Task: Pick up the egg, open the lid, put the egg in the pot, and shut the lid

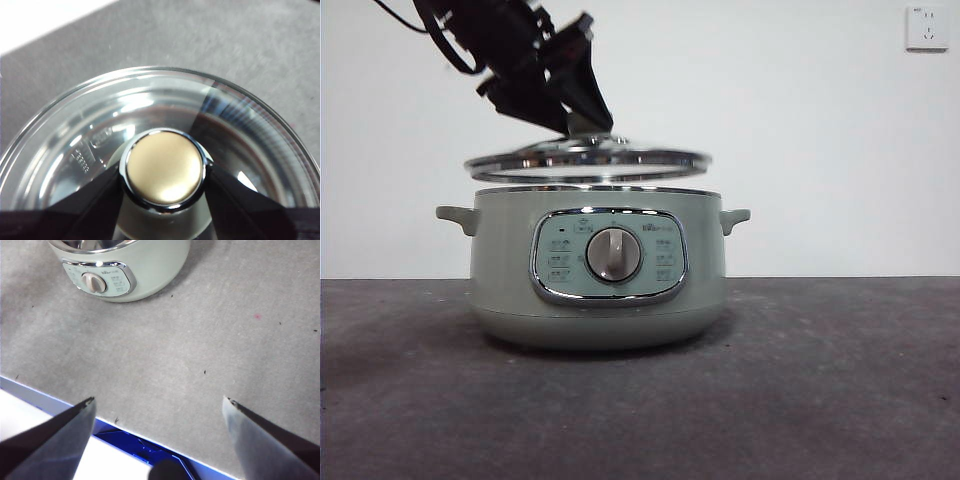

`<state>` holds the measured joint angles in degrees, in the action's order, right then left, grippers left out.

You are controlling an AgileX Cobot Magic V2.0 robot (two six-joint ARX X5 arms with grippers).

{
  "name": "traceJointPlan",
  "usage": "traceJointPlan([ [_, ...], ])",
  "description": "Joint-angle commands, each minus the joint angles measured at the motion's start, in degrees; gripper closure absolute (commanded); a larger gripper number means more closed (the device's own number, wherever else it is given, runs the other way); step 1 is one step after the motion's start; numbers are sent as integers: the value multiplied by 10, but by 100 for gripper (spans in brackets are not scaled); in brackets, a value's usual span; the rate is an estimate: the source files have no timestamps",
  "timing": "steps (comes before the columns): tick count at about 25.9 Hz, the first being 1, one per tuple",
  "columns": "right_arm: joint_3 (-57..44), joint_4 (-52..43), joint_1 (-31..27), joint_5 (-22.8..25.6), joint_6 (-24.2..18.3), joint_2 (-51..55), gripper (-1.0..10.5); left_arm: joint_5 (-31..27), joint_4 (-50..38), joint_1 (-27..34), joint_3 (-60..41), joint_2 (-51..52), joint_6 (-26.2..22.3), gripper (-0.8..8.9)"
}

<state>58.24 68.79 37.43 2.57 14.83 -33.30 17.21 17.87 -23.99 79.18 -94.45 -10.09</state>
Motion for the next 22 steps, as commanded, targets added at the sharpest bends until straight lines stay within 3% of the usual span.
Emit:
traceJointPlan([
  [1, -5, -12, 1, 1, 6, 2, 514, 8, -39, -4, 5, 0, -5, 822],
  [22, -5, -13, 1, 0, 0, 2, 514, 6, -14, -7, 5, -35, -6, 822],
])
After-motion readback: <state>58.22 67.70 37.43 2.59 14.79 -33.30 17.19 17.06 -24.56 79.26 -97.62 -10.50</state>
